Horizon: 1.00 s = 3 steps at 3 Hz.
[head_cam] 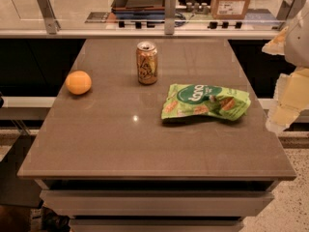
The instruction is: Move green rice chip bag near orange
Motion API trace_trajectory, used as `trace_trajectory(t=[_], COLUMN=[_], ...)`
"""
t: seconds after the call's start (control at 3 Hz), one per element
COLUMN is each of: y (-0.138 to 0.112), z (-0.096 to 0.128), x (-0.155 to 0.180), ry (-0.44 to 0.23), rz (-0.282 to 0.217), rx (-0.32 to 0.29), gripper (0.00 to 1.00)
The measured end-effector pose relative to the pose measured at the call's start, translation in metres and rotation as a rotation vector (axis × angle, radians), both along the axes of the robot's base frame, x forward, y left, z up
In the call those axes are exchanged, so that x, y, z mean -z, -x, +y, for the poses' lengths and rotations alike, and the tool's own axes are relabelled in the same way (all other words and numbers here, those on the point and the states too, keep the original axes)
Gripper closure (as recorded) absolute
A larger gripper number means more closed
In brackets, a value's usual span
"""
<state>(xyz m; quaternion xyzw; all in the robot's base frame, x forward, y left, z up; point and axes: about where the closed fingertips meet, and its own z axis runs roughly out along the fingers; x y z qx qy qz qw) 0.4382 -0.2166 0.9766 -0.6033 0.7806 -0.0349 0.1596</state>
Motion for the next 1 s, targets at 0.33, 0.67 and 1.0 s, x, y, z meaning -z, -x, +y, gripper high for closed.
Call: trace_trajectory(t=[0.33, 0.67, 1.0], y=[0.0, -0.002, -0.004], z=[0.0, 0.007, 0.017], x=[0.0, 0.001, 0.009], ry=[0.0, -0.038, -0.078], rz=[0.0, -0.029, -0.093], rx=[0.0, 0.044, 0.067], gripper=[0.0, 0.0, 0.0])
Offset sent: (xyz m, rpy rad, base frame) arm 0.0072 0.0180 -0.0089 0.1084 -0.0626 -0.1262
